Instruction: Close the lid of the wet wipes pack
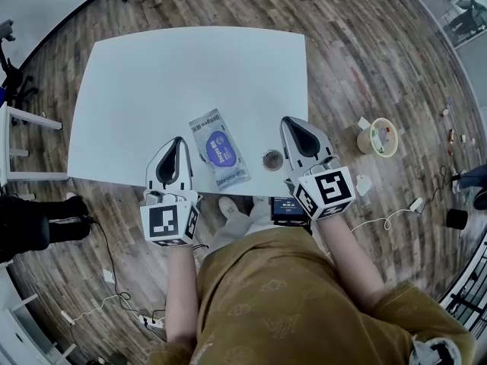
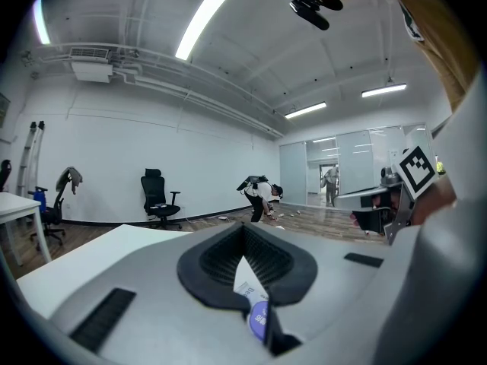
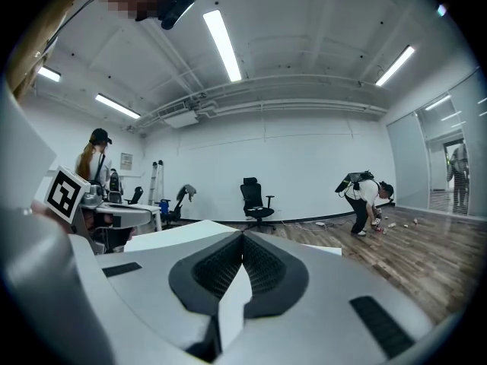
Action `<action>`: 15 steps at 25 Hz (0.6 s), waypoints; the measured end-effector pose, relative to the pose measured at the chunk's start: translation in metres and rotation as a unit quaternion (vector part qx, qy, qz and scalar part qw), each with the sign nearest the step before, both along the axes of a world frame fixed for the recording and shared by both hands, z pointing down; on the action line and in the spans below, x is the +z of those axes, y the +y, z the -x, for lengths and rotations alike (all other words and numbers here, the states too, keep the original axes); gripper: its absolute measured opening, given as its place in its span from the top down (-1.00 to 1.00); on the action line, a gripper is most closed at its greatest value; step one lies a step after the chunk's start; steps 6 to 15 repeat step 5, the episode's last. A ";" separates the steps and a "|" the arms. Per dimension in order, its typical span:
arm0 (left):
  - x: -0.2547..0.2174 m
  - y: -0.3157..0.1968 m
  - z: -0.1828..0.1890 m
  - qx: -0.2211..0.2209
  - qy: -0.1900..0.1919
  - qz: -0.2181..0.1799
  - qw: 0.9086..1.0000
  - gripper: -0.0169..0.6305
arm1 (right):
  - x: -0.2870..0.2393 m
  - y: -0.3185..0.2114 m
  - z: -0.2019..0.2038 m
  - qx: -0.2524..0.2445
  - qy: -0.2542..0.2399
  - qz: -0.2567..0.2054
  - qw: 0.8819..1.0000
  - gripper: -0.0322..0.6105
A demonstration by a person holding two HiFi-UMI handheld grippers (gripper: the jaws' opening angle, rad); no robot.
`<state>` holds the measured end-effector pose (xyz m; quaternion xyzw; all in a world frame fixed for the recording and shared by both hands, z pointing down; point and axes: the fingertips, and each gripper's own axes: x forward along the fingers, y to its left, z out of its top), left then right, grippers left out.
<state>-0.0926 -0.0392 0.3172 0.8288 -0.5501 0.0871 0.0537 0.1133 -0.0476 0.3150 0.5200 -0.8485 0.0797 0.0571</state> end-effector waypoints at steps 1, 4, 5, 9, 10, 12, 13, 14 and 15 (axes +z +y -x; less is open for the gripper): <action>0.001 0.000 0.000 0.000 0.000 0.000 1.000 0.95 | 0.001 0.000 0.000 0.000 0.000 0.001 1.000 0.88; 0.002 -0.001 0.001 0.000 0.000 0.001 1.000 0.96 | 0.004 -0.001 0.000 -0.001 0.001 0.004 1.000 0.88; 0.002 -0.002 0.001 -0.001 0.001 0.001 1.000 0.96 | 0.005 -0.001 0.000 -0.001 0.001 0.005 1.000 0.88; 0.002 -0.002 0.001 -0.001 0.001 0.001 1.000 0.96 | 0.005 -0.001 0.000 -0.001 0.001 0.005 1.000 0.88; 0.002 -0.002 0.001 -0.001 0.001 0.001 1.000 0.96 | 0.005 -0.001 0.000 -0.001 0.001 0.005 1.000 0.88; 0.002 -0.002 0.001 -0.001 0.001 0.001 1.000 0.96 | 0.005 -0.001 0.000 -0.001 0.001 0.005 1.000 0.88; 0.002 -0.002 0.001 -0.001 0.001 0.001 1.000 0.96 | 0.005 -0.001 0.000 -0.001 0.001 0.005 1.000 0.88; 0.002 -0.002 0.001 -0.001 0.001 0.001 1.000 0.96 | 0.005 -0.001 0.000 -0.001 0.001 0.005 1.000 0.88; 0.002 -0.002 0.001 -0.001 0.001 0.001 1.000 0.96 | 0.005 -0.001 0.000 -0.001 0.001 0.005 1.000 0.88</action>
